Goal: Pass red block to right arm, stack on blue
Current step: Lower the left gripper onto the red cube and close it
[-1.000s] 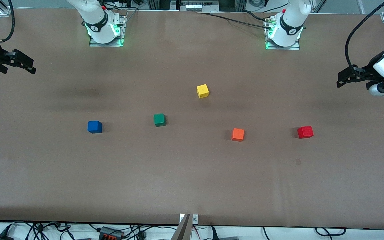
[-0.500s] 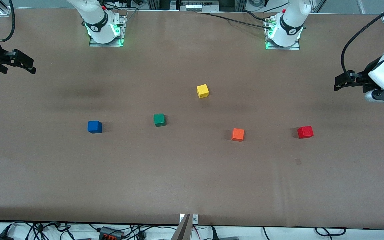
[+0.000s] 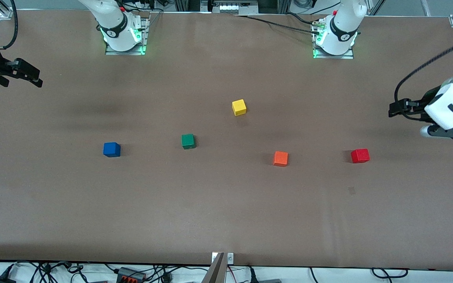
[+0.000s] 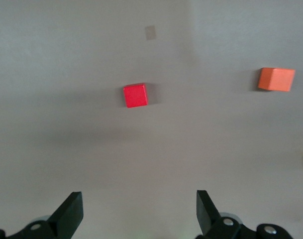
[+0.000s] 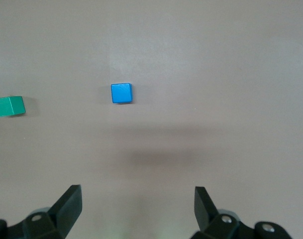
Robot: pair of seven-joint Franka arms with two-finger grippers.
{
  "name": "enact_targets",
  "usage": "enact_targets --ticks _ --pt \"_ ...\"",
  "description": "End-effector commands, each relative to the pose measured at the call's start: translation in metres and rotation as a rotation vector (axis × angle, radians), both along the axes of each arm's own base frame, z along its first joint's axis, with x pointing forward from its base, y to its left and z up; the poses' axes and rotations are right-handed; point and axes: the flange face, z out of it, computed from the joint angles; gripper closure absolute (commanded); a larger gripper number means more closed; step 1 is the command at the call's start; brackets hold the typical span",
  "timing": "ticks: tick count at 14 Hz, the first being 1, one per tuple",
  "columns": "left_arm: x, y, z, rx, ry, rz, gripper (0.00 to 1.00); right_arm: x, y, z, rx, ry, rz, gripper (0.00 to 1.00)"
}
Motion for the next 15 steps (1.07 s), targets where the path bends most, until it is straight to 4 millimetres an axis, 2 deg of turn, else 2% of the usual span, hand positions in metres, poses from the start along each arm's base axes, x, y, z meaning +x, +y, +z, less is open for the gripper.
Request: enact_targets --ticks 1,4,8,11,13,15 --pt "0.01 0.028 -0.04 0.009 0.012 0.023 0.0 -0.002 0.0 -0.003 -0.015 0.007 0.017 0.0" --pt "0.004 0.038 -0.095 0.01 -0.037 0.038 0.0 0.0 0.001 -0.007 -0.015 0.014 0.02 0.0" --pt "-0.002 0.028 -0.16 0.012 -0.171 0.018 0.0 0.003 0.001 -0.013 -0.015 0.023 0.018 0.0" --pt "-0.008 0.027 -0.221 0.016 -0.247 0.011 0.0 0.009 0.001 -0.022 -0.016 0.031 0.02 0.0" --pt "-0.006 0.028 -0.253 0.015 -0.261 0.011 0.0 0.011 0.002 -0.03 -0.014 0.047 0.016 0.0" --pt "-0.005 0.027 -0.275 0.014 -0.266 0.002 0.0 0.012 0.003 -0.038 -0.01 0.07 0.012 0.0"
